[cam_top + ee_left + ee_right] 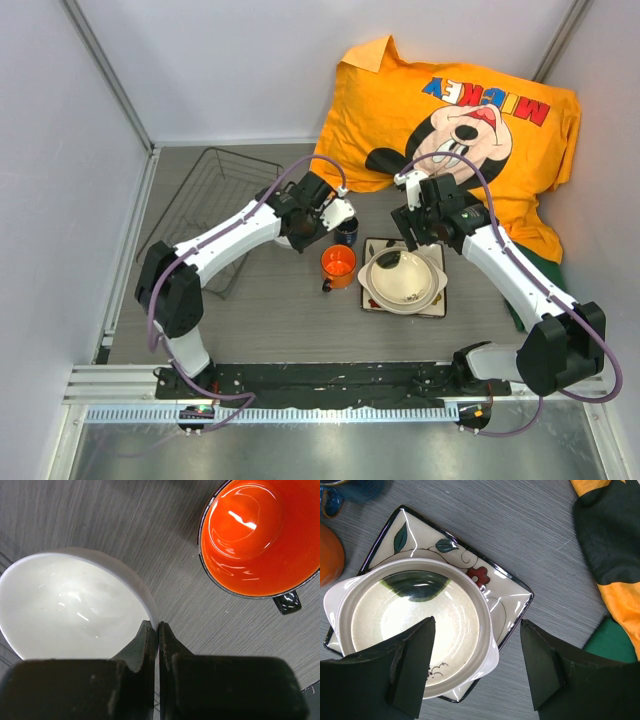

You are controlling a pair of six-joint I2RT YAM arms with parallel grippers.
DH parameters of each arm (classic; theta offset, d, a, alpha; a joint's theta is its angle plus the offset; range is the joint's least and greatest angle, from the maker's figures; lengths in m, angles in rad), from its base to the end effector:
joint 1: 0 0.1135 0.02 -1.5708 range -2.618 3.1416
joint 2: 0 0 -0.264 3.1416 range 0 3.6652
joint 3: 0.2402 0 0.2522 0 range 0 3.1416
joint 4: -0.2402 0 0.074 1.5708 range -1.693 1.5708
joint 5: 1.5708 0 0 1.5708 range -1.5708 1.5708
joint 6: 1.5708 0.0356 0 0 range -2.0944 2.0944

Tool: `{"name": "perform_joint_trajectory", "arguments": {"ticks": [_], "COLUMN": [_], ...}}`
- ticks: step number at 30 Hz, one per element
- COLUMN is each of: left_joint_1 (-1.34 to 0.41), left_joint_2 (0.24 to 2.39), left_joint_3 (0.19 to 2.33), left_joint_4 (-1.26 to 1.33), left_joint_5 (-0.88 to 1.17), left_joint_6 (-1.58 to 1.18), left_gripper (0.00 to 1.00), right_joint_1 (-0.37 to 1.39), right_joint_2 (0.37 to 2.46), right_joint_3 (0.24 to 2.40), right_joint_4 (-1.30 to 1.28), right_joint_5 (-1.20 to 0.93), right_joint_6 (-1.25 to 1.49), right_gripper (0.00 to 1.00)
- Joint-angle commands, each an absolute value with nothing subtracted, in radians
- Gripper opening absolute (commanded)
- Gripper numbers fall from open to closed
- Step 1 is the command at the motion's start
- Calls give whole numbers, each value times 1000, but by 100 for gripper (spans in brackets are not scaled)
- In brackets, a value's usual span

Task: Unload the mixed dishes from the dish rack
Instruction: Place the bowl at the center of the board.

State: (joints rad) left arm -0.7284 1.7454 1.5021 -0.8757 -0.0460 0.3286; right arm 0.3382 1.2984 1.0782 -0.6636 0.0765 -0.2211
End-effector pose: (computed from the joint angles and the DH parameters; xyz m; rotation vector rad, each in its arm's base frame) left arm 0.2741 -0.2423 0.2741 1.3437 2.3294 -0.0621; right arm 0.2561 0.0872 0.2882 -0.6443 2.3653 -0.0423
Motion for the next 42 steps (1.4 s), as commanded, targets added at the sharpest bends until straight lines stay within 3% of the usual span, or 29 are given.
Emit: {"name": "perform_joint_trajectory", "arguments": {"ticks": [1,28,34,42], "left_joint_1": [-730,-732,-732,-732], "left_joint_2": [1746,1878,1885,1873], "left_joint_3": [1500,1465,1459,1456], "left_joint_4": [-785,-684,-690,-695], "left_joint_5": [-18,29,32,26], "left_joint_6": [353,353,354,354], "left_gripper": [0,0,19,32], "right_joint_1": [334,333,331,333], "right_joint_2": [1272,1279,1272,1272], "right_joint_3": [1080,1063,1062,1058], "right_joint_4": [-646,-657,-657,-660], "right_joint_5": [71,46,46,46], "right_joint_6": [-207,-215,-215,-213], "right_gripper": [73,73,73,73]}}
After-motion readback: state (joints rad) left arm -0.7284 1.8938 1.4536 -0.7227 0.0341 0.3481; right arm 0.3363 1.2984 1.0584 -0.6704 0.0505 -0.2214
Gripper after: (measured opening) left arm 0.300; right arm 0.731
